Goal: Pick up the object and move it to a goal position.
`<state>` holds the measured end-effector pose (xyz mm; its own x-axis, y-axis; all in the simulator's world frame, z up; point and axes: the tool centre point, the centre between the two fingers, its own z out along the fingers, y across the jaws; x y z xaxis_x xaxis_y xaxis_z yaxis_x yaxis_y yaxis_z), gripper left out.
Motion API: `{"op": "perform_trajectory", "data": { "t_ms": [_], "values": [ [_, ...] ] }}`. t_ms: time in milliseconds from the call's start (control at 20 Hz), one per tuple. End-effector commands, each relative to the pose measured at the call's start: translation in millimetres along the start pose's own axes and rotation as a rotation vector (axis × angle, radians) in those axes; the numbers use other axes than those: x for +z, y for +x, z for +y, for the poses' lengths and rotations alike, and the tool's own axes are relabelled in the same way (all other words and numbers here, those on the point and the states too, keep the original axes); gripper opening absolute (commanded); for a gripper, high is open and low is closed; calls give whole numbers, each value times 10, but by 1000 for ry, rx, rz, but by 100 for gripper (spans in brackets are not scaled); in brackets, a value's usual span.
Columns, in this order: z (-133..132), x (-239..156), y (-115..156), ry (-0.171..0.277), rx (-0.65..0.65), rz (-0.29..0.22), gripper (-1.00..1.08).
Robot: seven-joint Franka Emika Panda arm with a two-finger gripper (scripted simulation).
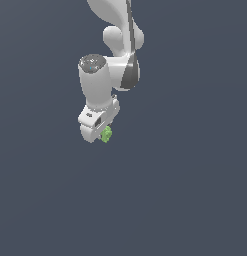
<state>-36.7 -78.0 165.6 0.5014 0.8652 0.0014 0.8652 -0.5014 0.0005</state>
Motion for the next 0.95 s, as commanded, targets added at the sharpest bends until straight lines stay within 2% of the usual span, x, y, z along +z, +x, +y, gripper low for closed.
{"op": "perform_trajectory", "data": {
  "t_ms": [0,450,900],
  "values": [
    [132,-184,-237,1,-1,1,-100],
    [526,-675,-870,1,-1,0,-100],
    [664,-827,-1066,1,0,-1,-100]
  ]
}}
